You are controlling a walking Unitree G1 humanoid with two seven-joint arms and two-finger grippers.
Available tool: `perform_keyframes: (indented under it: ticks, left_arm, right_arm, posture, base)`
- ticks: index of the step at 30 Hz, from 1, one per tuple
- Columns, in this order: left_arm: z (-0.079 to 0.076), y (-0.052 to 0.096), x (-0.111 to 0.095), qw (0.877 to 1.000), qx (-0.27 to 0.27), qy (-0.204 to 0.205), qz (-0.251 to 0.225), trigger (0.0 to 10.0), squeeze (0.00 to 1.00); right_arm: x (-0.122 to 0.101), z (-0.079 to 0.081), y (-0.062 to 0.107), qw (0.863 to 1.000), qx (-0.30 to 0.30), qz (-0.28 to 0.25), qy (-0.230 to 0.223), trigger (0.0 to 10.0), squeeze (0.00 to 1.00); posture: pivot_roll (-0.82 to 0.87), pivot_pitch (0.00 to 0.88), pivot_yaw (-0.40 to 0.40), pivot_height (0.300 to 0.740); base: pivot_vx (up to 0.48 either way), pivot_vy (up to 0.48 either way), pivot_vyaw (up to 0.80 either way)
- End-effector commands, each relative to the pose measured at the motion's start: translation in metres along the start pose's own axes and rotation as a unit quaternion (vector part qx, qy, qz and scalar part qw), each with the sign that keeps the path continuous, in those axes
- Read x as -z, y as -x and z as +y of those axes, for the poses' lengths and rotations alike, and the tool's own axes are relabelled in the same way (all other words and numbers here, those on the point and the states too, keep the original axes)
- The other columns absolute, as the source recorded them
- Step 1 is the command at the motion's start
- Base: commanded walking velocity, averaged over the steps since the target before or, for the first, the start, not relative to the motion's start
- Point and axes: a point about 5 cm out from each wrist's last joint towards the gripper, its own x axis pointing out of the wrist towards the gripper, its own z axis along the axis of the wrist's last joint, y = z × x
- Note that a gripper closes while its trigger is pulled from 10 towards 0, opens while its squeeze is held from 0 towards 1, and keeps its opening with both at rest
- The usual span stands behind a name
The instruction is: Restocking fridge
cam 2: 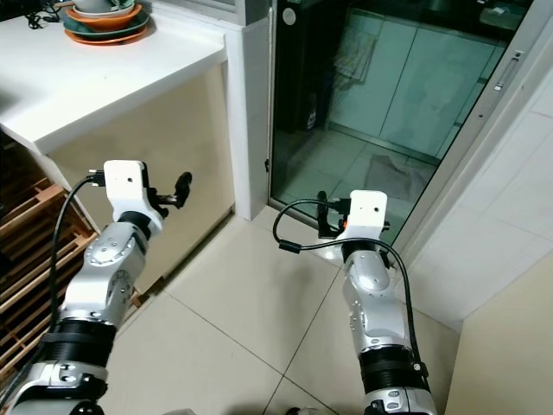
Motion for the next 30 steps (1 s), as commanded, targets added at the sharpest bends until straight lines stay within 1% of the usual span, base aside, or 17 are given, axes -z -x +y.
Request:
perform_keyframes:
  ticks: [1, 5, 11, 16, 24, 29, 30]
  left_arm:
    - [-0.009, -0.0042, -0.0082, 0.999, 0.029, -0.007, -0.018, 10.0, 0.0]
    - [-0.0082, -0.0059, -0.0075, 0.999, 0.031, -0.007, -0.015, 10.0, 0.0]
    - [-0.0122, -0.0072, -0.0076, 0.999, 0.034, -0.002, -0.019, 10.0, 0.0]
    - [-0.0097, -0.0078, -0.0069, 1.0, 0.021, -0.008, -0.014, 10.0, 0.0]
    - [-0.0071, -0.0074, -0.0058, 1.0, 0.017, -0.007, -0.011, 10.0, 0.0]
    - [-0.0081, -0.0079, -0.0048, 1.0, 0.017, 0.001, -0.008, 10.0, 0.0]
    - [-0.0098, -0.0078, -0.0044, 1.0, 0.024, 0.009, -0.007, 10.0, 0.0]
  right_arm:
    - [-0.01, -0.0046, -0.0021, 1.0, 0.001, -0.019, -0.006, 10.0, 0.0]
    - [-0.0094, -0.0082, -0.0003, 1.0, 0.009, -0.019, -0.007, 10.0, 0.0]
    - [-0.0095, -0.0068, 0.0003, 1.0, 0.008, -0.019, -0.009, 10.0, 0.0]
    - [-0.01, -0.0061, -0.0002, 1.0, 0.007, -0.022, -0.016, 10.0, 0.0]
    - [-0.0098, -0.0038, -0.0008, 1.0, 0.002, -0.02, -0.013, 10.0, 0.0]
    - [-0.0119, -0.0042, -0.0011, 1.0, -0.001, -0.023, -0.015, 10.0, 0.0]
    - [-0.0119, -0.0045, -0.0012, 1.0, -0.001, -0.023, -0.018, 10.0, 0.0]
  posture:
    - [-0.13, 0.0, -0.002, 0.74]
    - [-0.15, 0.0, 0.006, 0.74]
    - [-0.15, 0.0, 0.01, 0.74]
    - [-0.15, 0.0, 0.011, 0.74]
    - [-0.14, 0.0, 0.012, 0.74]
    - [-0.14, 0.0, 0.012, 0.74]
    - [-0.14, 0.0, 0.012, 0.74]
  base:
    - [0.0, 0.0, 0.0]
    - [0.426, 0.0, 0.0]
    - [0.459, 0.0, 0.0]
    - [0.0, 0.0, 0.09]
    - [0.0, 0.0, 0.66]
    - [0.0, 0.0, 0.58]
    - [0.0, 0.0, 0.52]
